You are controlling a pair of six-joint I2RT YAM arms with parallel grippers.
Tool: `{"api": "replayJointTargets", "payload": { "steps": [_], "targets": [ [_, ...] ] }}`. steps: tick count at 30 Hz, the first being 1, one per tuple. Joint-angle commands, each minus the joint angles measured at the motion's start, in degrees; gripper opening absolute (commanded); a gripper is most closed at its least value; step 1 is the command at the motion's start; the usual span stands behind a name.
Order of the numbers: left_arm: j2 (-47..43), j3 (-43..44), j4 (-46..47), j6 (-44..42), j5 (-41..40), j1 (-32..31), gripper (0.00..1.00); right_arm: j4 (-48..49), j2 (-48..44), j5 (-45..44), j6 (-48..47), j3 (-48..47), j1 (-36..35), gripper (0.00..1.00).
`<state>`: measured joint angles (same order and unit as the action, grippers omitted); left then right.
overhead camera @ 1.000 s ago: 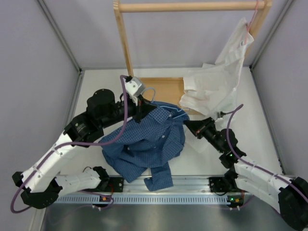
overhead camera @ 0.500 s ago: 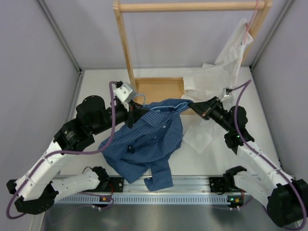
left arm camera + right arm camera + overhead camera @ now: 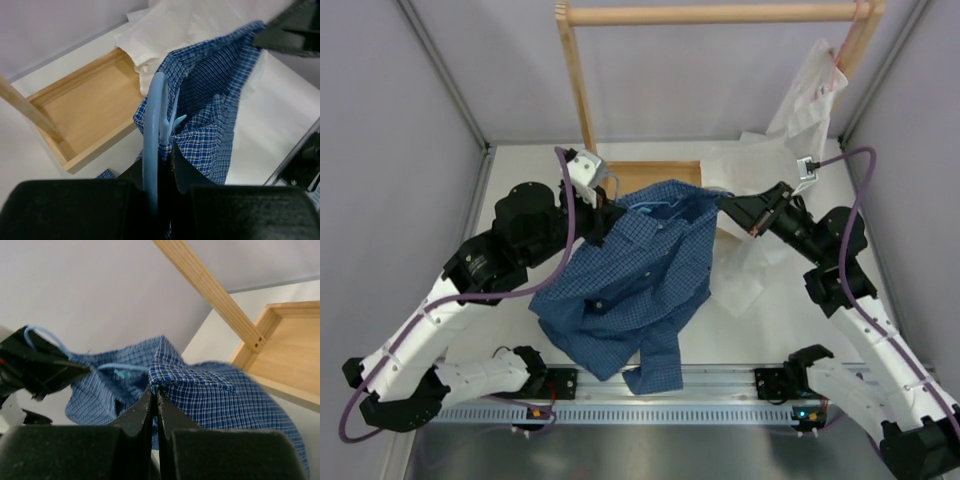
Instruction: Place the shirt on the hanger
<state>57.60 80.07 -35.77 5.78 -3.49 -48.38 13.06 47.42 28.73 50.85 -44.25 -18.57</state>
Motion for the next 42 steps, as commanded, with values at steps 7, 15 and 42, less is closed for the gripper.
{"api": "replayJointTargets", "payload": {
  "steps": [7,15,42],
  "targets": [
    [8.03,20.36,8.78,4.95,-6.93,0.21,0.00,-2.95,-6.11,-3.83,-3.47,-5.94,-18.22,0.00],
    [9.03,9.71,20.72,3.63,22.18,3.29,0.00,0.21,-0.05,-12.47,-6.29,3.55,-24.24,0.00],
    [10.42,-4.31,21.62,-4.64,59.91,0.31,0.00,-39.97,-12.91,-0.30,-42.32,-18.49,-24.24,0.74]
  ]
}}
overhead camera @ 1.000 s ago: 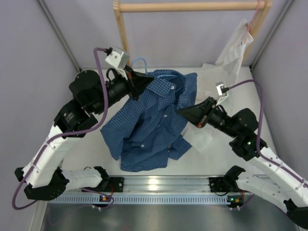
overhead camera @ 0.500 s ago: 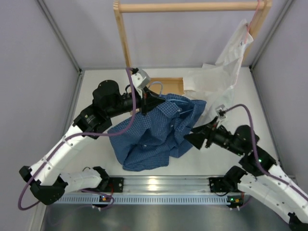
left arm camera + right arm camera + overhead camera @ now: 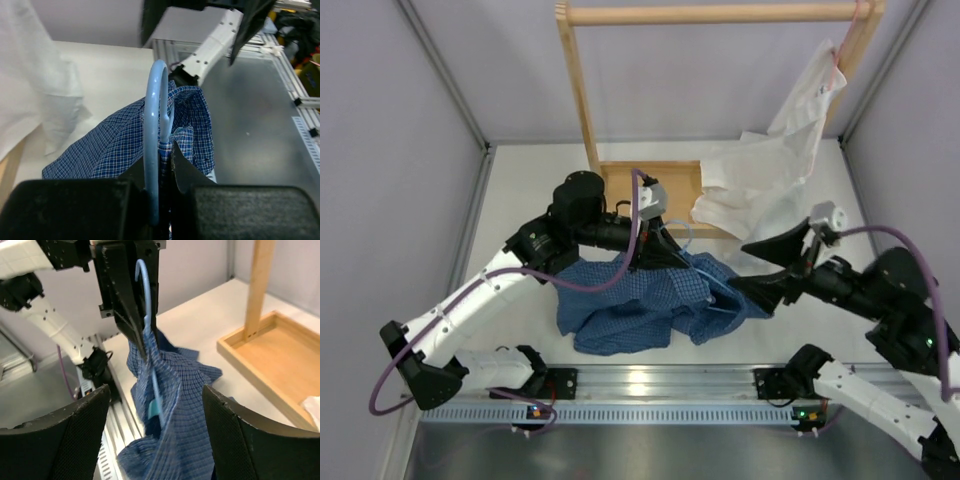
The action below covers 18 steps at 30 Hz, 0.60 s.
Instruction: Place the shirt on the hanger
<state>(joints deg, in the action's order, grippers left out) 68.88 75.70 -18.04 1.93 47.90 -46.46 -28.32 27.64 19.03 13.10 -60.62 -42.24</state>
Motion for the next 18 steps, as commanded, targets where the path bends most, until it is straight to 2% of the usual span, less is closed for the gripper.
{"api": "replayJointTargets", "payload": {
  "steps": [1,5,12,14,18],
  "targets": [
    [-0.85,-0.03,3.89,-0.88,9.83,-2.14,0.00,2.12,8.38,11.62,-4.75,-3.79,-0.56,0.71],
    [-0.42,-0.03,3.89,-0.70,12.04,-2.50,0.00,7.21,14.27,17.61,-3.97,-5.39,-0.56,0.69],
    [-0.15,-1.26,3.89,-1.06,10.90,-2.76,0.00,19.42,17.89,26.04,1.12,-3.02,-0.65,0.65],
    [0.28,-1.26,3.81,-0.97,11.34,-2.76,0.00,25.05,18.24,26.68,2.71,-0.91,-0.65,0.63],
    [0.99,-1.26,3.81,-0.79,12.39,-2.85,0.00,27.70,19.29,25.27,3.33,-0.20,-0.65,0.56]
  ]
}}
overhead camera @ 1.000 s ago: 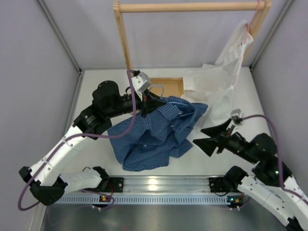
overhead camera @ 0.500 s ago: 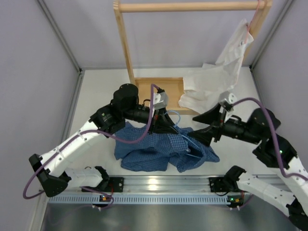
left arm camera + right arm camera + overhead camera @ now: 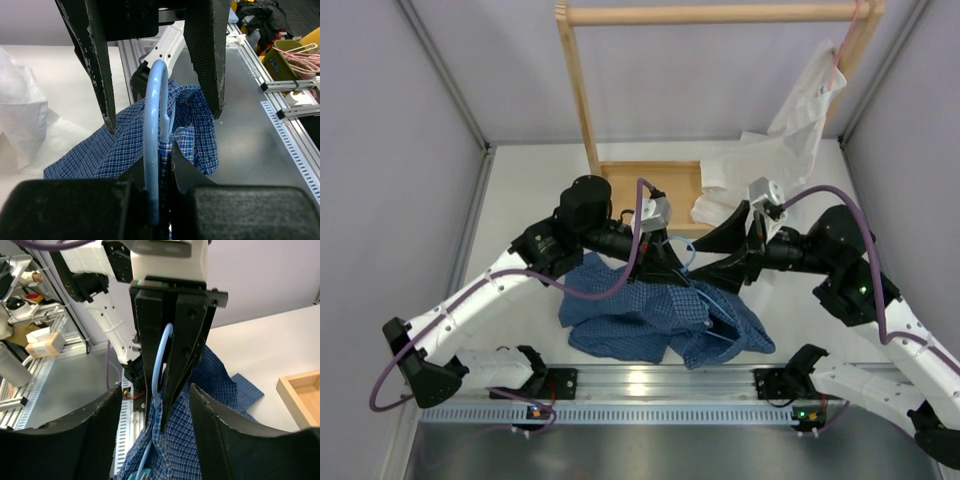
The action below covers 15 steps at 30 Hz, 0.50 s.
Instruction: Place the shirt on the hanger
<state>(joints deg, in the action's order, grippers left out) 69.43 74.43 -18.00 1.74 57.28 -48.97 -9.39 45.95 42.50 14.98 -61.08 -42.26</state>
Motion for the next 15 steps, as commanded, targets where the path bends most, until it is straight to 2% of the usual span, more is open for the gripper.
{"api": "replayJointTargets", "payload": {
  "steps": [1,5,6,7,9,10,12,13,14,15],
  "targets": [
    [0.44,-0.08,3.85,-0.60,3.02,-0.42,0.00,8.86,1.41,1.88,1.54,0.00,-0.63,0.53],
    [0.09,-0.78,3.85,-1.21,3.02,-0.51,0.00,10.96,3.35,2.50,2.41,-0.62,-0.63,0.43],
    [0.01,-1.13,3.94,-1.21,2.67,-0.51,0.00,11.67,3.44,2.67,2.51,-0.27,-0.63,0.39],
    [-0.17,-1.22,3.76,-1.30,2.58,-0.51,0.00,12.02,3.44,2.76,2.51,0.08,-0.63,0.29],
    [-0.26,-1.40,3.85,-1.21,2.05,-0.51,0.00,12.29,3.44,2.67,2.42,0.87,-0.63,0.23],
    [-0.43,-1.22,3.85,-1.21,1.53,-0.51,0.00,12.20,3.44,2.59,2.42,1.14,-0.63,0.16],
    [-0.52,-1.13,3.85,-1.21,0.65,-0.51,0.00,12.29,3.18,2.24,2.24,1.84,-0.72,0.15],
    [-0.52,-0.87,3.85,-1.21,-0.05,-0.51,0.00,12.29,3.09,2.06,2.24,2.01,-0.63,0.00],
    [-0.78,-0.78,3.85,-1.21,-0.58,-0.51,0.00,12.20,2.65,1.80,2.07,2.02,-0.63,0.00],
    [-0.96,-0.69,3.85,-1.04,-1.72,-0.51,0.10,11.94,2.48,0.93,1.89,2.02,-0.63,0.00]
  ]
}}
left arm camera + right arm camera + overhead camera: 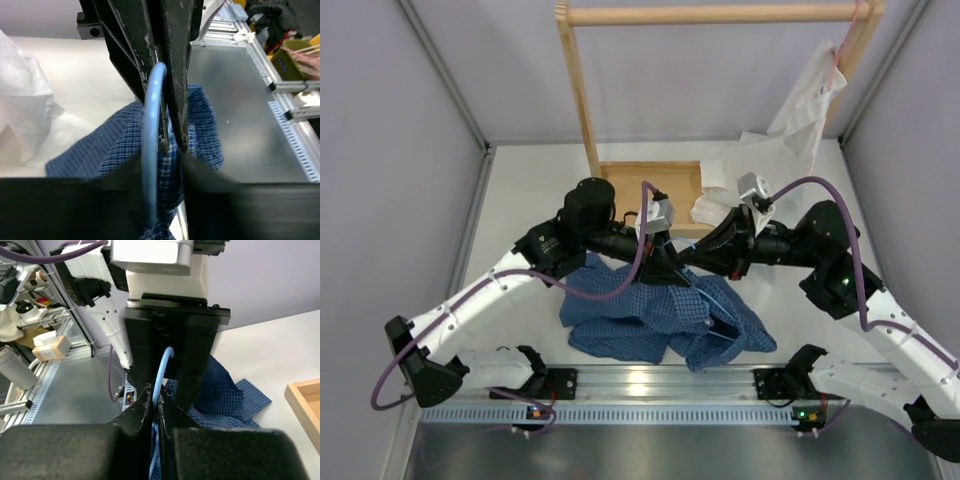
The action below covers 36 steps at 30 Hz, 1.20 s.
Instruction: Place the shirt on the hanger
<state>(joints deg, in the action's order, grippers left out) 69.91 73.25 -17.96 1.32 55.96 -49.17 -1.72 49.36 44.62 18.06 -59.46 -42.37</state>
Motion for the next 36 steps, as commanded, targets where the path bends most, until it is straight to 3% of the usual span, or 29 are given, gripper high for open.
{"api": "replayJointTargets", "payload": {
  "steps": [1,3,4,8,9,11,12,16,18,26,29,34,36],
  "targets": [
    [-1.70,0.49,3.72,-0.53,-1.98,-0.32,0.46,3.83,-1.37,-2.07,-1.28,0.40,-0.52,0.00],
    [-3.46,0.40,3.81,-0.36,-9.00,-0.23,0.64,3.30,-2.86,-6.18,-1.72,0.66,-0.52,0.00],
    [-4.33,0.14,3.63,-0.18,-12.25,-0.23,0.98,2.95,-3.57,-7.95,-2.07,0.75,-0.52,0.00],
    [-10.39,-1.44,3.45,1.49,-35.87,-0.23,0.98,-1.51,-5.94,-14.72,-3.82,0.05,-0.52,0.00],
    [-13.45,-2.66,3.37,2.36,-46.11,-0.23,0.98,-2.41,-6.12,-17.00,-4.09,-0.65,-0.43,0.00],
    [-17.24,-4.69,3.28,3.77,-55.22,-0.23,0.98,-3.99,-6.82,-19.47,-4.27,-1.36,-0.52,0.00],
    [-21.44,-7.40,3.19,5.86,-65.18,-0.31,0.98,-5.22,-7.09,-22.44,-4.09,-1.88,-0.43,0.00],
    [-32.60,-17.93,2.58,10.62,-83.32,-0.23,0.98,-7.77,-7.53,-27.48,-3.83,-3.99,-0.43,0.00],
    [-35.44,-21.38,1.17,13.42,-85.58,-0.23,0.98,-9.61,-6.65,-27.22,-4.61,-6.26,-0.43,0.00],
    [-39.93,-31.57,3.18,19.33,-67.69,-0.23,0.98,-14.89,-3.84,-26.96,-7.34,-13.40,-0.43,0.00],
    [-41.52,-35.18,7.75,19.42,-65.03,-0.23,0.98,-15.51,-3.40,-26.34,-7.69,-14.45,-0.43,0.00],
    [-36.27,-34.85,9.34,17.23,-71.33,-0.23,0.98,-15.25,-3.05,-19.50,-6.91,-15.24,-0.43,0.00],
    [-33.19,-33.01,9.08,16.70,-75.28,-0.14,0.84,-14.81,-3.31,-18.17,-6.38,-15.16,-0.43,0.00]
  ]
}}
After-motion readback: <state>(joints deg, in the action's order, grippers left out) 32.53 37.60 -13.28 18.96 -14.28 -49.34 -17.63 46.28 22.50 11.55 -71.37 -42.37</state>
